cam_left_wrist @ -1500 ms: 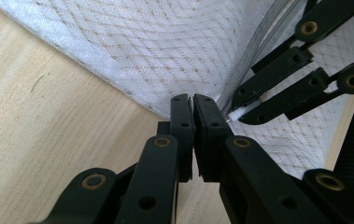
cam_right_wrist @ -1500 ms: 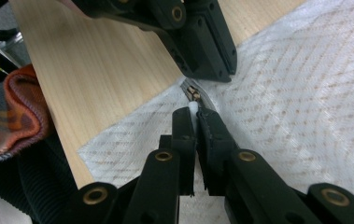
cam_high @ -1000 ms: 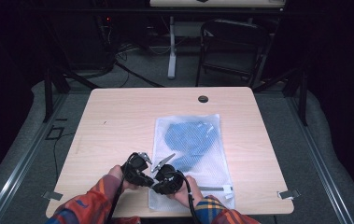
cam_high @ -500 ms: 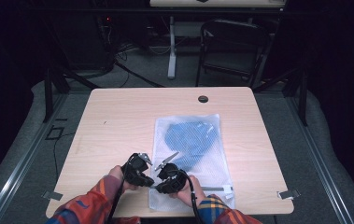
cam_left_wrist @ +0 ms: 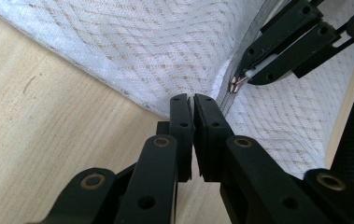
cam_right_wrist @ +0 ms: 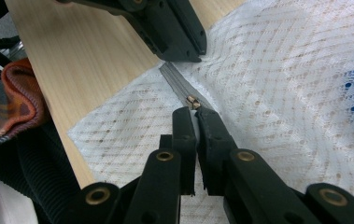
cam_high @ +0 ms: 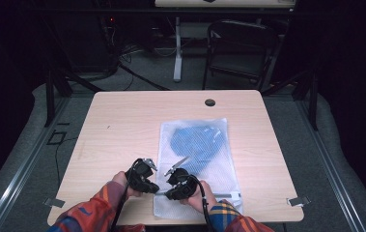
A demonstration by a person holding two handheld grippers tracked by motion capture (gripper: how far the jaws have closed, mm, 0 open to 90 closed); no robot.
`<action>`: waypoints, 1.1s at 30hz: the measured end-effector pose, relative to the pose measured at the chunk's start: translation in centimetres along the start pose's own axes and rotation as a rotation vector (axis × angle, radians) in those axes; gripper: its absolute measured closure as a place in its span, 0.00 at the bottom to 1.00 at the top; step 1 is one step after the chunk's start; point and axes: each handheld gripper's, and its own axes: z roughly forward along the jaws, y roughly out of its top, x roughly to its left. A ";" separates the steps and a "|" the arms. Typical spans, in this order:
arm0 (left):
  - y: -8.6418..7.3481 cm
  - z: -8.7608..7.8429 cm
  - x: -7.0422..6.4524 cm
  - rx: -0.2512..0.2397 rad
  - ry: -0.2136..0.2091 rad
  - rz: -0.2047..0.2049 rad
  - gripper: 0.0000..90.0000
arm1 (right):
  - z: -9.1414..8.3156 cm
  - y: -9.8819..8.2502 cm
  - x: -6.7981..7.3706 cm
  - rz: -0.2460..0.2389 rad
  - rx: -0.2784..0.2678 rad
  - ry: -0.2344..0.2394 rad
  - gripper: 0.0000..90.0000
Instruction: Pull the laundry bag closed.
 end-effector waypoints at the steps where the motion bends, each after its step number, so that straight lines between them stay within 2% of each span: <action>1: 0.0 0.0 0.0 0.000 0.000 0.000 0.96 | 0.0 0.0 0.0 -0.001 0.003 -0.001 0.96; 6: 0.0 0.0 0.1 -0.001 -0.006 0.000 0.96 | -0.2 -0.2 -0.3 -0.004 0.009 0.000 0.96; 7: 0.0 0.0 0.1 -0.003 -0.008 0.000 0.96 | -0.2 -0.3 -0.2 0.012 -0.003 -0.003 0.96; 8: -0.1 0.0 0.1 -0.003 -0.009 -0.001 0.96 | -0.4 -0.3 -0.4 0.001 0.014 0.000 0.96; 9: 0.0 0.0 0.1 -0.003 -0.009 -0.001 0.96 | -0.3 -0.4 -0.4 0.015 0.000 -0.002 0.96; 10: 0.0 0.0 0.1 -0.003 -0.009 -0.001 0.96 | -0.4 -0.4 -0.5 -0.001 0.013 0.000 0.96; 13: 0.0 0.0 0.2 0.002 -0.008 0.007 0.96 | -0.5 -0.5 -0.5 -0.004 0.019 -0.004 0.96; 16: 0.0 0.0 0.0 0.002 0.005 0.011 0.96 | -0.4 -0.6 -0.5 0.010 0.006 -0.010 0.96; 20: 0.1 -0.1 -0.3 0.013 0.023 0.028 0.95 | -0.3 -0.6 -0.4 -0.002 0.017 -0.013 0.96; 27: 0.3 -0.1 -0.7 -0.042 -0.016 0.000 0.96 | -0.3 -0.6 -0.4 -0.011 0.013 -0.013 0.96; 29: 0.5 -0.1 -1.0 -0.050 0.003 0.016 0.96 | -0.2 -0.8 -0.5 -0.013 -0.007 -0.003 0.96; 31: 0.6 -0.3 -1.3 -0.074 -0.013 0.008 0.97 | -0.3 -0.8 -0.6 -0.031 0.005 0.004 0.96; 33: 0.7 -0.3 -1.6 -0.071 0.005 0.024 0.97 | -0.3 -0.8 -0.6 -0.029 -0.005 0.009 0.96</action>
